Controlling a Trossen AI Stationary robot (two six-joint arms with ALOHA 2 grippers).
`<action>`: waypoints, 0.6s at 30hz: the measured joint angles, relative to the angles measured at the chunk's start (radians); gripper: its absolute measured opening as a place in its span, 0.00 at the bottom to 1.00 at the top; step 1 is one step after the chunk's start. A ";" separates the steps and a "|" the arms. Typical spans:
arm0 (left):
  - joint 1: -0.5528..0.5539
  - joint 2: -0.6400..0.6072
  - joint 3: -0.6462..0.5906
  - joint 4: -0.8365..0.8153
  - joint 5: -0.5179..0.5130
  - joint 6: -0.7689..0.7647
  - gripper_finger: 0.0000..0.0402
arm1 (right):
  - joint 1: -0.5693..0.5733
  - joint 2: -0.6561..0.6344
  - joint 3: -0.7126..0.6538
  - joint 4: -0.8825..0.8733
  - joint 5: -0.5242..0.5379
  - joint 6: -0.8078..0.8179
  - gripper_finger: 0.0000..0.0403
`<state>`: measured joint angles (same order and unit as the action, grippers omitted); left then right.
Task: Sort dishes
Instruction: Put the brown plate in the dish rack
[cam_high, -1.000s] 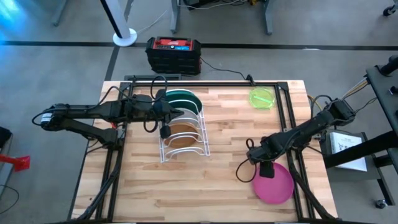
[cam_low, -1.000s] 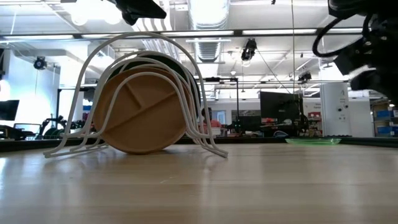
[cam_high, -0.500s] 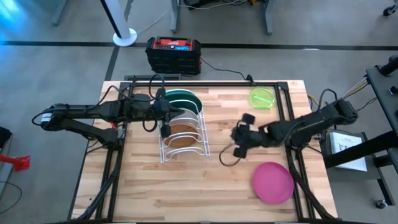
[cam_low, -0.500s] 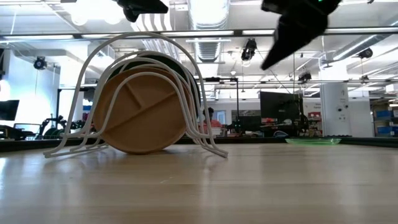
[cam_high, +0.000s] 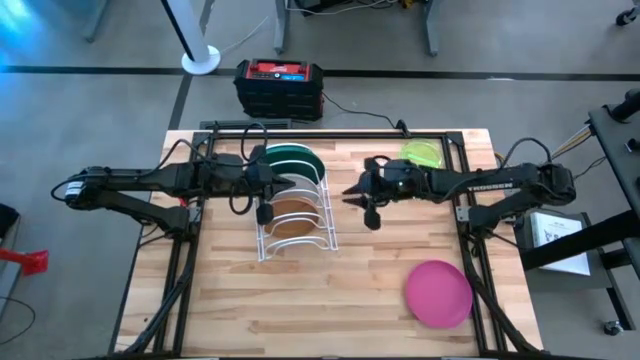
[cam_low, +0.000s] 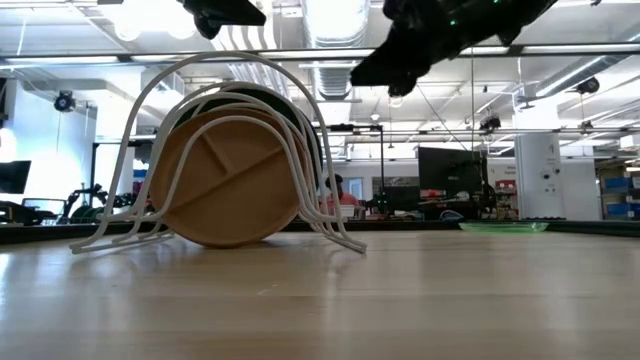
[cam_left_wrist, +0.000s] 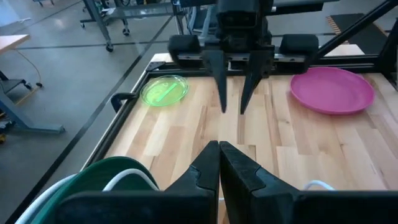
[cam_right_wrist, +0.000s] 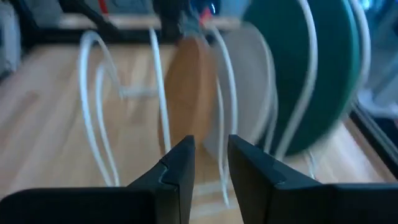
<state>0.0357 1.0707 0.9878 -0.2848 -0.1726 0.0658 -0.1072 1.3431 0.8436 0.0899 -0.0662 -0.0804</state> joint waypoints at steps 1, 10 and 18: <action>0.000 0.000 0.000 0.000 0.000 0.000 0.00 | -0.003 0.014 0.000 0.025 0.000 -0.004 0.24; 0.000 0.005 0.000 -0.031 -0.001 0.001 0.00 | -0.005 0.177 0.038 0.217 0.004 0.037 0.28; 0.000 0.001 0.000 -0.214 -0.002 -0.085 0.00 | -0.005 0.318 0.159 0.200 0.004 0.053 0.26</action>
<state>0.0360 1.0713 0.9878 -0.4984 -0.1741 -0.0189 -0.1120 1.6610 1.0031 0.2895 -0.0620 -0.0277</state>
